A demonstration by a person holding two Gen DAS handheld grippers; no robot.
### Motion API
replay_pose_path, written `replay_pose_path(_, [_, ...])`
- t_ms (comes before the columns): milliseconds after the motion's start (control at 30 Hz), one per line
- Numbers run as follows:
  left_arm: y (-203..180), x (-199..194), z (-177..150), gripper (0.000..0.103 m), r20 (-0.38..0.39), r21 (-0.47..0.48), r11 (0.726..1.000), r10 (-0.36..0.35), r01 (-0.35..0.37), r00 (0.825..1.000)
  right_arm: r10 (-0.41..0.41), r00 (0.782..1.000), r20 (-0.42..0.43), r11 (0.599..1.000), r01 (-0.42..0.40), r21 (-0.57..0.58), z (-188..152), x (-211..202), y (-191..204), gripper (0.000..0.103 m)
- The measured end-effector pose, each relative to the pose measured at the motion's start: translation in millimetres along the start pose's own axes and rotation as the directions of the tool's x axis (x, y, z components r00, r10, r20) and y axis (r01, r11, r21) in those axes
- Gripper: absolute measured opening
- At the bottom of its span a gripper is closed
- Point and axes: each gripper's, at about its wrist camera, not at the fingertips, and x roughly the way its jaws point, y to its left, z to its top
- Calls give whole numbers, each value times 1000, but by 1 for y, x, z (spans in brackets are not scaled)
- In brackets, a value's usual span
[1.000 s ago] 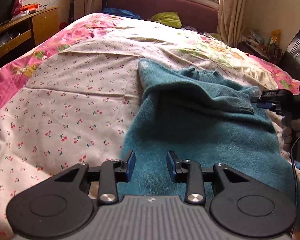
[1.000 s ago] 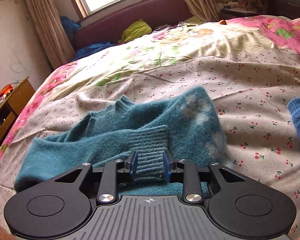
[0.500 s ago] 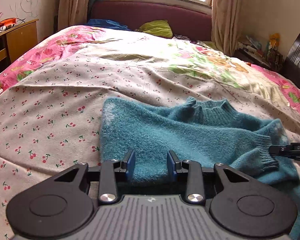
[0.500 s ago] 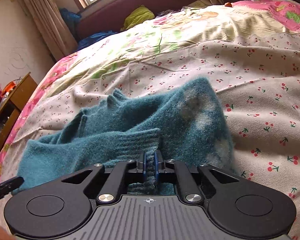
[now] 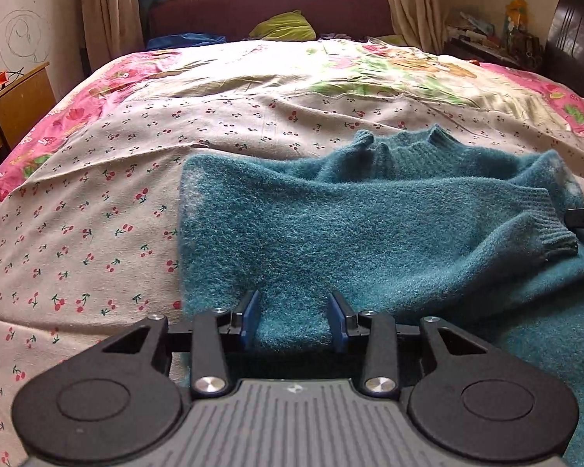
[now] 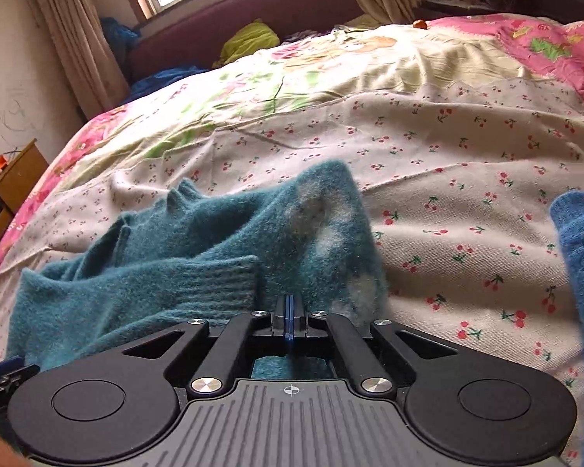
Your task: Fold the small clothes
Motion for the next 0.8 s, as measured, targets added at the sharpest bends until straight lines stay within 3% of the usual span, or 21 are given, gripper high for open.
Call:
replay_pose_path(67, [-3,2,-3,49,2,16,1000,15,-15,1000,4,1000,9,1000,-3,-22,-1,-15,2,0])
replay_pose_path(100, [-6,1,-3,49,7,28,999,26,-26,1000,32,999,5,999,-32,-42,-3,-24,4,7])
replay_pose_path(133, [-7,-2,-3,48,10,29,999,26,-27,1000,72,997,-5,995,-72,-62,-7,-38,5,7])
replay_pose_path(267, [8,-41,-13,48,6,-36,998,-49,49,999,128,990,-61,989,-132,-69,-36,-95,-6,10])
replay_pose_path(500, [25,-128,-92,48,-79,-93,993,-85,77,993,69,976,-204,995,-83,-59,-122,-172,-36,34])
replay_pose_path(700, [27,-171,-144,49,-128,-143,989,-57,38,990,100,944,-315,995,-104,4,-173,-189,-46,44])
replay_pose_path(800, [30,-181,-154,51,-114,-160,987,-44,26,992,89,944,-316,994,-105,-33,-187,-186,-41,45])
